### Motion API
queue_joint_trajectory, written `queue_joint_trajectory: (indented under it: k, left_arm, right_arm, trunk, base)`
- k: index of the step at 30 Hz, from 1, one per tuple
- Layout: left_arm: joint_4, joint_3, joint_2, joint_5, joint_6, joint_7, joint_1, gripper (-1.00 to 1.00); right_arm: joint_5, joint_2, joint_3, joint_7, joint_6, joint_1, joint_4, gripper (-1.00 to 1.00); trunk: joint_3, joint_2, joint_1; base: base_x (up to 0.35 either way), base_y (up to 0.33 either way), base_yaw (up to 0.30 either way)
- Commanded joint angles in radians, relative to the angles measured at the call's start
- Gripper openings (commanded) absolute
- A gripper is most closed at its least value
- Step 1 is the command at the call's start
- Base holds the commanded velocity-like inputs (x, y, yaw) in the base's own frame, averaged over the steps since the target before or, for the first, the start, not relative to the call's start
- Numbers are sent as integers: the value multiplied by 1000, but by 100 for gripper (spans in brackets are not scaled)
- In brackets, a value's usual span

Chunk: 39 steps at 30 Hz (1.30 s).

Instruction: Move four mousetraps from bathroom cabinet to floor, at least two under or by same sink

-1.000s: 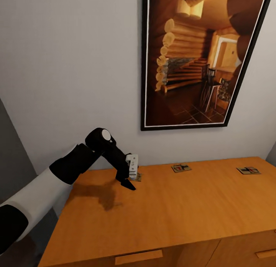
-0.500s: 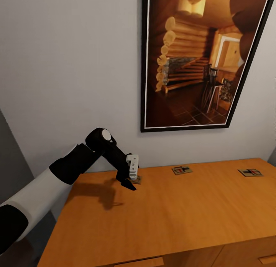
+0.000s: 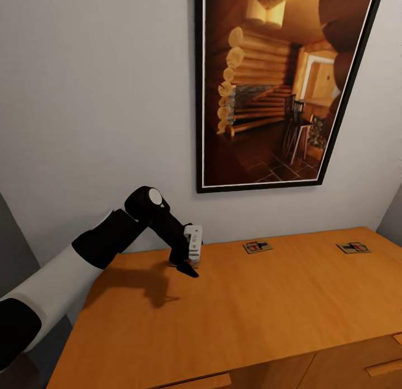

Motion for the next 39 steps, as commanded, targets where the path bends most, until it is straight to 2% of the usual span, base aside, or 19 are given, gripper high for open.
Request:
queue_joint_trajectory:
  k: [1, 14, 28, 39]
  left_arm:
    - [-1, -1, 0, -7, 11, -7, -1, 100]
    - [1, -1, 0, -7, 11, -7, -1, 100]
    - [49, 1, 6, -8, 9, -7, -1, 100]
    - [53, 6, 26, -13, 9, -7, -1, 100]
  right_arm:
    - [-12, 0, 8, 5, -4, -1, 1, -100]
    - [-12, -2, 8, 8, -4, -1, 1, -100]
    - [-12, -2, 8, 8, -4, -1, 1, -100]
    - [-12, -2, 8, 8, -4, -1, 1, -100]
  trunk:
    - [-1, -1, 0]
    - [-1, -1, 0]
    - [-1, -1, 0]
    - [-1, -1, 0]
  base:
    - [0, 0, -7]
    - [0, 0, -1]
    - [0, 0, 0]
    - [0, 0, 0]
